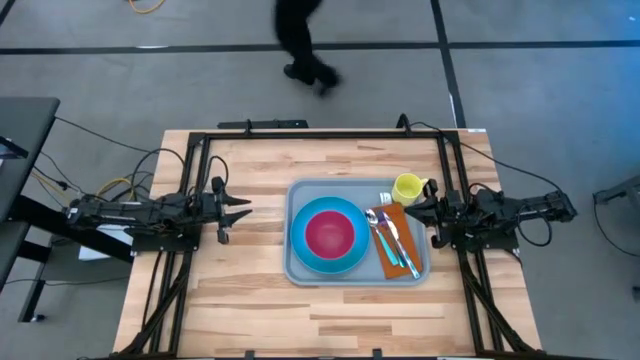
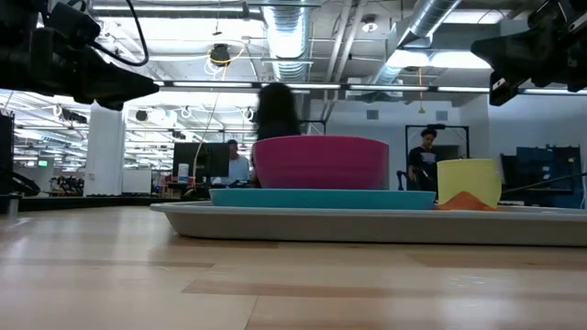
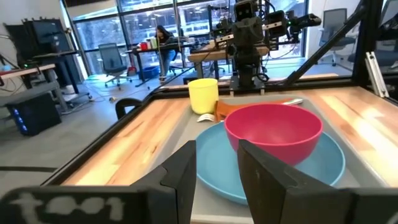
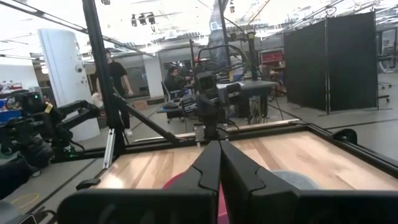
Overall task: Set up tray
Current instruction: Return to Home Position
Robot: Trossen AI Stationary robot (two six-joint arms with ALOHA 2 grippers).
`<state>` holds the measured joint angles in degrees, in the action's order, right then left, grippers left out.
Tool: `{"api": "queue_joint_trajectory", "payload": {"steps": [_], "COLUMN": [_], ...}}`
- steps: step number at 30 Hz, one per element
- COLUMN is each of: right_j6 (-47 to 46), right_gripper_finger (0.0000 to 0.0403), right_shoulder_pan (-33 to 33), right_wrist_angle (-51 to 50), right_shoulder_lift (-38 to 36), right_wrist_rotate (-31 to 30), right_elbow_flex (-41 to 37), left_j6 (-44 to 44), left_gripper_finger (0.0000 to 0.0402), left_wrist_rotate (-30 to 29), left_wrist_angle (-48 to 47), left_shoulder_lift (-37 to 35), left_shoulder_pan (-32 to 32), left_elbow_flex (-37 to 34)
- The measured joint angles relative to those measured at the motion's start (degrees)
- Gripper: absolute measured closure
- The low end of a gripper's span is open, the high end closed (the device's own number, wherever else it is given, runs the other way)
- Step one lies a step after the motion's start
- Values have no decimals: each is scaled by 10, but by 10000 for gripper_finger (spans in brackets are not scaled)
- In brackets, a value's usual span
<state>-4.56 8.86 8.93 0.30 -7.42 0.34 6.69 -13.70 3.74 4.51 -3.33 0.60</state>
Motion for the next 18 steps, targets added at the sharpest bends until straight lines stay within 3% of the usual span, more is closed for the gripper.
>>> {"api": "queue_joint_trajectory", "payload": {"steps": [18], "right_j6": [0], "right_gripper_finger": [402], "right_shoulder_pan": [0], "right_wrist_angle": [0], "right_shoulder_lift": [0], "right_wrist_rotate": [0], "right_elbow_flex": [0], "left_j6": [-16], "left_gripper_finger": [294], "left_wrist_rotate": [-5], "left_wrist_angle": [-1], "left_shoulder_lift": [0], "left_shoulder_pan": [0], "left_elbow_flex": [0]}}
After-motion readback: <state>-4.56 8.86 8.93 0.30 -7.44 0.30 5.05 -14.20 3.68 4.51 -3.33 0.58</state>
